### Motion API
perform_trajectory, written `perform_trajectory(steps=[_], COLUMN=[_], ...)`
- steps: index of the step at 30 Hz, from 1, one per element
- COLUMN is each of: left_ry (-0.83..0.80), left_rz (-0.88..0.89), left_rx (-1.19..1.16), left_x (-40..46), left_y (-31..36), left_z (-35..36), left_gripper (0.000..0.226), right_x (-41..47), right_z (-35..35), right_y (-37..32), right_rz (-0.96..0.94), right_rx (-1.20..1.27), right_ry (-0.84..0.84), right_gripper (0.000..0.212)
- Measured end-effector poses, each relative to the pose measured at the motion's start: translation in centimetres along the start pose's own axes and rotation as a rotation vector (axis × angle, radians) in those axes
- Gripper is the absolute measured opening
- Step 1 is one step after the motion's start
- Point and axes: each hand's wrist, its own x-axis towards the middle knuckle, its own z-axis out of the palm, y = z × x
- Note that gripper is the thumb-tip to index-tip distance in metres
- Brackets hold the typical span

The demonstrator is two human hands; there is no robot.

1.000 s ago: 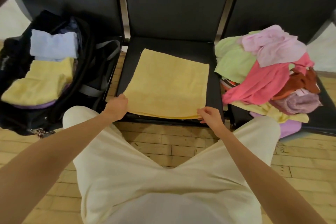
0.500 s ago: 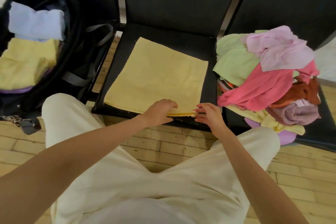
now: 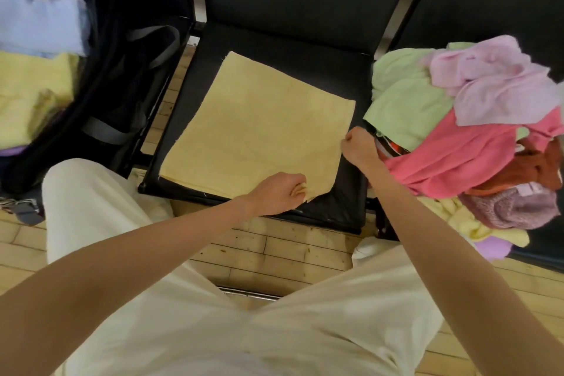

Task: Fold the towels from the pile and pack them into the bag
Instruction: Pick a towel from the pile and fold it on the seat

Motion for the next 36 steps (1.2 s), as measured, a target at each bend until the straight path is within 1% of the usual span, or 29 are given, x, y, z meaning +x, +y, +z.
perform_trajectory(steps=[1,3,6,9,10,12,14,17,18,19,20,21,22,23,25,28,30,31,33,34,36], left_ry=[-0.024,-0.097,-0.168,-0.223,-0.244,-0.295,-0.354,-0.398,-0.393,-0.384,-0.374,-0.366,-0.359,-0.351,-0.310,-0.197,-0.119,-0.078,-0.004,0.026,0.077], left_rz=[-0.029,-0.091,-0.185,-0.283,-0.321,-0.377,-0.394,-0.362,-0.353,-0.347,-0.348,-0.348,-0.348,-0.347,-0.354,-0.363,-0.383,-0.398,-0.434,-0.452,-0.479], left_rx=[-0.053,-0.099,-0.138,-0.187,-0.231,-0.342,-0.411,-0.551,-0.578,-0.593,-0.593,-0.586,-0.573,-0.569,-0.610,-0.699,-0.712,-0.710,-0.713,-0.716,-0.704], left_x=[0.2,0.6,1.2,1.6,1.7,1.5,1.2,1.0,0.9,0.7,0.4,0.0,-0.5,-1.2,-2.7,-5.1,-6.5,-7.2,-8.6,-9.3,-10.4], left_y=[0.0,0.3,0.3,0.0,-0.1,0.2,0.7,1.3,1.4,1.3,1.1,0.7,0.2,-0.3,-1.5,-3.0,-4.2,-4.9,-6.4,-7.3,-8.7], left_z=[-0.3,-1.0,-1.7,-2.0,-1.9,-1.5,-1.0,0.0,0.2,0.2,0.1,-0.1,-0.4,-0.8,-1.9,-4.2,-5.9,-6.8,-8.6,-9.4,-10.4], left_gripper=[0.016,0.010,0.013,0.007,0.015,0.029,0.032,0.028,0.024,0.020,0.016,0.013,0.010,0.008,0.005,0.007,0.006,0.009,0.023,0.026,0.024], right_x=[1.4,3.6,4.8,5.2,5.2,5.1,4.7,4.3,4.3,4.4,4.6,4.8,4.9,4.7,4.7,5.1,5.5,5.6,5.8,5.8,6.0], right_z=[0.1,0.3,1.4,2.1,2.2,2.1,1.6,0.7,0.6,0.5,0.6,0.7,1.0,1.3,2.1,3.8,4.9,5.4,6.7,7.4,8.7], right_y=[-0.5,-1.1,-1.7,-1.8,-1.6,-1.4,-1.3,-0.7,-0.6,-0.5,-0.5,-0.8,-1.3,-2.1,-4.4,-8.5,-11.5,-13.1,-16.2,-17.7,-19.8], right_rz=[-0.011,0.020,0.107,0.154,0.172,0.188,0.189,0.176,0.162,0.145,0.139,0.145,0.163,0.177,0.153,0.082,0.053,0.047,0.030,0.018,0.002], right_rx=[-0.041,-0.115,-0.200,-0.274,-0.283,-0.295,-0.301,-0.211,-0.120,0.012,0.182,0.359,0.500,0.584,0.635,0.718,0.785,0.805,0.823,0.825,0.810], right_ry=[0.039,0.114,0.165,0.202,0.197,0.178,0.184,0.199,0.196,0.202,0.200,0.197,0.194,0.198,0.184,0.163,0.176,0.176,0.165,0.151,0.131], right_gripper=[0.015,0.025,0.040,0.049,0.049,0.039,0.030,0.027,0.024,0.017,0.005,0.008,0.019,0.026,0.027,0.029,0.031,0.031,0.031,0.031,0.031])
